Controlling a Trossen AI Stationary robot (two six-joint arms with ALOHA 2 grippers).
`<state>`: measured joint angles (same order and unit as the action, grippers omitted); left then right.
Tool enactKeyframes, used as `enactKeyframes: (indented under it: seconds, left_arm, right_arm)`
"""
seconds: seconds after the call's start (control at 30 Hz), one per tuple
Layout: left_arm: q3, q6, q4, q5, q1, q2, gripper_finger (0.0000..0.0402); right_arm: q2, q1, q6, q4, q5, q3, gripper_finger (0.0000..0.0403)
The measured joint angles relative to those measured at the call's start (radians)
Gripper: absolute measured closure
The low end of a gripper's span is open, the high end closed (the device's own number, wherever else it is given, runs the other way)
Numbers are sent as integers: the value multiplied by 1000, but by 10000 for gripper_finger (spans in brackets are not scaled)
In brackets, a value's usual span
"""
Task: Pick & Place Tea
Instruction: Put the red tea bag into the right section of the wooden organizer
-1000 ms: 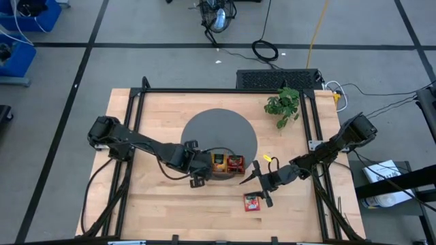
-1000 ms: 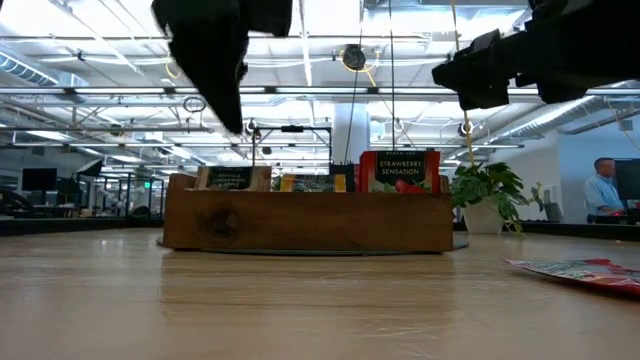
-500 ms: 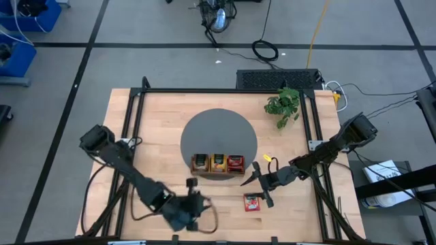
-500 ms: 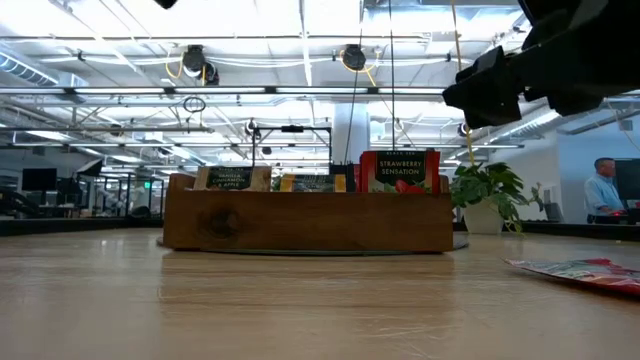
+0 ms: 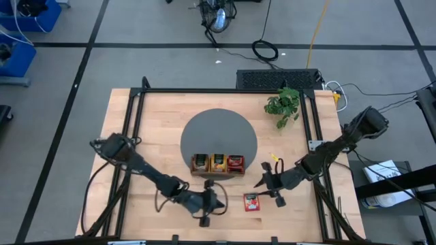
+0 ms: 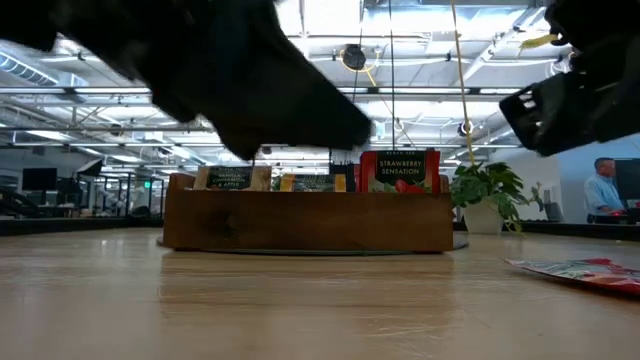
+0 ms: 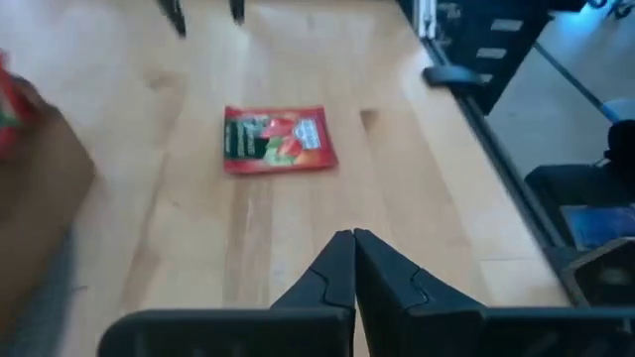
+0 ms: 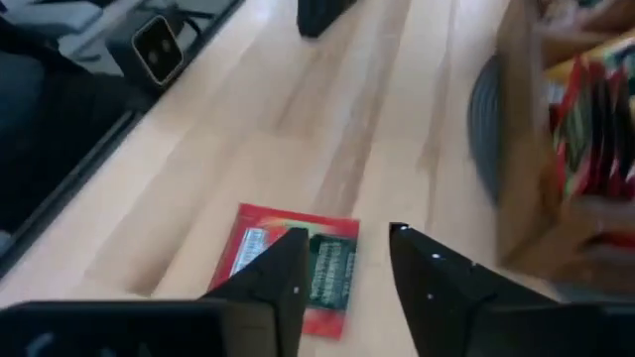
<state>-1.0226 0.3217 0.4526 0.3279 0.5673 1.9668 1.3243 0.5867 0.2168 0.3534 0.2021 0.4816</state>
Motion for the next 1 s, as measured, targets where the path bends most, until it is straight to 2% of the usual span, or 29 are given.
enactKeyframes:
  seconds: [0.1, 0.2, 0.33, 0.43, 0.53, 0.63, 0.73, 0.83, 1.0]
  left_arm:
    - [-27, 1, 40, -68, -35, 65, 387]
    - [-114, -2, 47, -156, -71, 138, 397]
    - [-291, -36, -108, -259, -105, 231, 392]
    - [-435, -78, -261, -278, -105, 279, 395]
    - [-526, -110, -363, -279, -99, 312, 397]
    - [-561, -112, -391, -278, -101, 322, 390]
    - [-567, -98, -382, -278, -110, 319, 396]
    - [-567, -91, -343, -328, -118, 321, 397]
    - [-567, -84, -346, -351, -127, 320, 398]
  right_arm:
    - [-5, 9, 66, 0, -58, 0, 281]
    - [-2, 10, 137, -14, -75, 0, 282]
    - [13, 9, 212, -71, -72, 0, 268]
    - [47, 6, 285, -110, -38, 0, 253]
    - [85, 3, 338, -103, 32, -3, 238]
    - [120, -5, 372, -78, 25, -5, 226]
    - [147, -17, 428, -79, -43, -5, 218]
    - [171, -23, 486, -70, -88, -5, 215]
    - [180, -24, 503, -58, -101, -4, 217]
